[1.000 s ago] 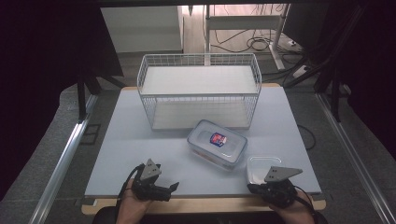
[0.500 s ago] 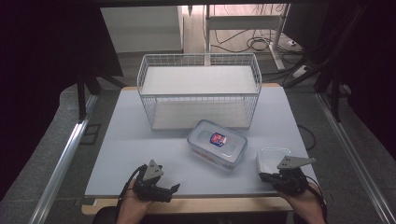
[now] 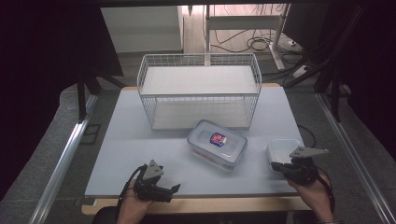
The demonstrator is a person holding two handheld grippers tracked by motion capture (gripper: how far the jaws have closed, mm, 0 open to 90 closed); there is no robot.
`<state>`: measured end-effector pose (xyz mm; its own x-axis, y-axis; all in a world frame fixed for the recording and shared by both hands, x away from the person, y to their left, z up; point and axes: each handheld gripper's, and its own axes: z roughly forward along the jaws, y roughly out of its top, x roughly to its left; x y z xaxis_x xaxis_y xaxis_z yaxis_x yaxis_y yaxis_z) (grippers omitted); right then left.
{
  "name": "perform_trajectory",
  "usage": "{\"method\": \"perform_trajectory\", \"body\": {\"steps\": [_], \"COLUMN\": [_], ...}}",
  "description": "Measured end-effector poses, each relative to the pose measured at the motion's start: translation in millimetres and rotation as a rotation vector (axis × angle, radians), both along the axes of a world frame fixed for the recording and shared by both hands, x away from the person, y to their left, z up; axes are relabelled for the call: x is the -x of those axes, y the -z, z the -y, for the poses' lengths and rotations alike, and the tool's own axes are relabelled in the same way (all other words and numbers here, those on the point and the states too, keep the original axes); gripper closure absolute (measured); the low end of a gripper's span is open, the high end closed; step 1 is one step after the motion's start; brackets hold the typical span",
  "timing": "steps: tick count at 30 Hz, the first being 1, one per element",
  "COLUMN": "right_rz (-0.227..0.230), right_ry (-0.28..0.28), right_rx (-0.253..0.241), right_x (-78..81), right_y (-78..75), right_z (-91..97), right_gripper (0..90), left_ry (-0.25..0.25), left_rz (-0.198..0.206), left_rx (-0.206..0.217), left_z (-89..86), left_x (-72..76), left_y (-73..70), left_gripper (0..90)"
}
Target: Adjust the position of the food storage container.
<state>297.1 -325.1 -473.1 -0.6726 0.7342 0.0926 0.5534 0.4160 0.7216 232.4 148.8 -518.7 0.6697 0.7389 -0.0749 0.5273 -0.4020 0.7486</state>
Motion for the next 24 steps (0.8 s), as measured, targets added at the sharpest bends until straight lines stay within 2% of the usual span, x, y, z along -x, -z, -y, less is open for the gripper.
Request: {"method": "perform_trajectory", "body": {"steps": [5, 8, 10, 13, 16, 18, 20, 22, 24], "right_rz": [0.005, -0.001, 0.01, 0.027, 0.039, 0.038, 0.038, 0.031, 0.027], "right_ry": [0.041, 0.068, 0.078, 0.057, 0.031, 0.029, 0.025, 0.026, 0.019], "right_rx": [-0.009, -0.01, 0.012, -0.026, -0.047, -0.058, -0.055, -0.057, -0.052], "right_x": [-9.5, -10.2, -8.0, -4.5, -3.3, -4.5, -7.8, -12.9, -18.6], "right_y": [0.1, -0.3, -1.8, -6.4, -9.7, -10.3, -10.3, -9.5, -8.0], "right_z": [7.5, 8.6, 5.4, -2.7, -13.4, -20.7, -28.7, -37.0, -45.2], "right_gripper": [89.6, 89.5, 89.0, 87.4, 86.4, 85.9, 85.9, 85.8, 86.3], "left_ry": [0.012, 0.024, 0.02, 0.015, -0.003, -0.013, -0.013, -0.036, -0.038], "left_rz": [-0.007, -0.06, -0.089, -0.1, -0.096, -0.08, -0.081, -0.073, -0.066], "left_rx": [-0.025, -0.006, -0.023, -0.052, -0.028, 0.014, 0.055, 0.064, 0.07], "left_z": [2.8, 2.9, 2.9, 1.2, -5.8, -11.3, -17.1, -20.7, -24.3], "left_x": [-0.7, -2.8, -4.5, -8.0, -17.3, -26.2, -37.4, -50.7, -65.8], "left_y": [3.2, 5.6, 6.5, 4.0, -1.2, -3.5, -4.1, -3.5, -4.0], "left_gripper": [7.3, 5.8, 5.4, 4.8, 7.4, 12.5, 25.4, 38.8, 52.1]}}
